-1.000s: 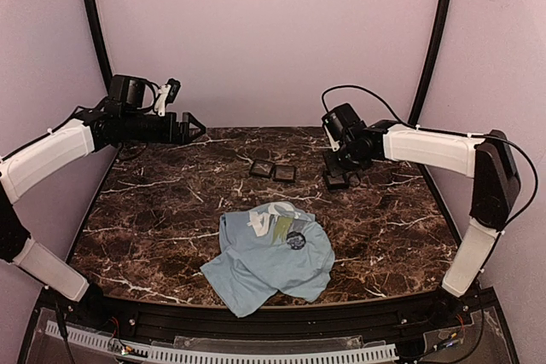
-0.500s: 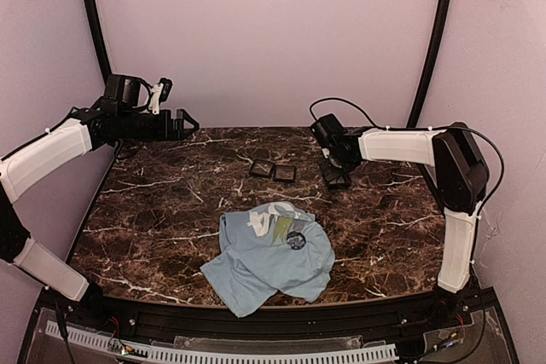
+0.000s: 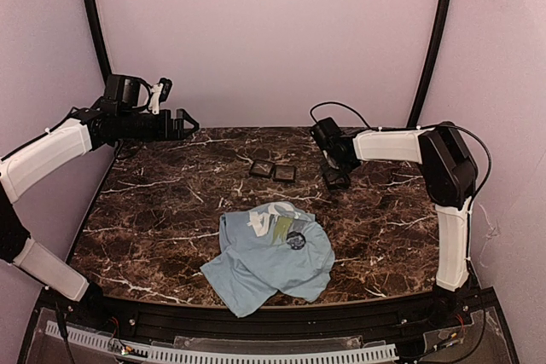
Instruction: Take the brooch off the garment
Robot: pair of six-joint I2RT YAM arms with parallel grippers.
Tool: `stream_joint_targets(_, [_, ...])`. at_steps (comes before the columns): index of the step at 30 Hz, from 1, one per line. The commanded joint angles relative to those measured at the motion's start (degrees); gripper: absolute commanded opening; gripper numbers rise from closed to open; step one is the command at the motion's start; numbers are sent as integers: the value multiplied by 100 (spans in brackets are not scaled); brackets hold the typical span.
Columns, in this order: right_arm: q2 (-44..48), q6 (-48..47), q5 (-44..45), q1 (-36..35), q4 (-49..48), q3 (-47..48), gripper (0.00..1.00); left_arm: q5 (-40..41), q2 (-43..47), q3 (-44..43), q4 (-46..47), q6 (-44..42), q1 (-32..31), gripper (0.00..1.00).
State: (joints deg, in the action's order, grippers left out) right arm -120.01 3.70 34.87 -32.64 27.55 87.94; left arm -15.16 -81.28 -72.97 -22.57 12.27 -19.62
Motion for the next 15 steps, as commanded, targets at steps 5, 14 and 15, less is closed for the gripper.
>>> stream_joint_targets(5, [-219, 11, 90, 48, -96, 151, 0, -31, 216, 55, -90, 21, 2, 99])
stream_joint_targets(14, [-305, 42, 103, 65, -66, 187, 0, -66, 199, 55, -90, 30, 2, 99])
stream_joint_targets(15, [-316, 49, 95, 65, -60, 196, 0, -73, 199, 55, -90, 30, 2, 99])
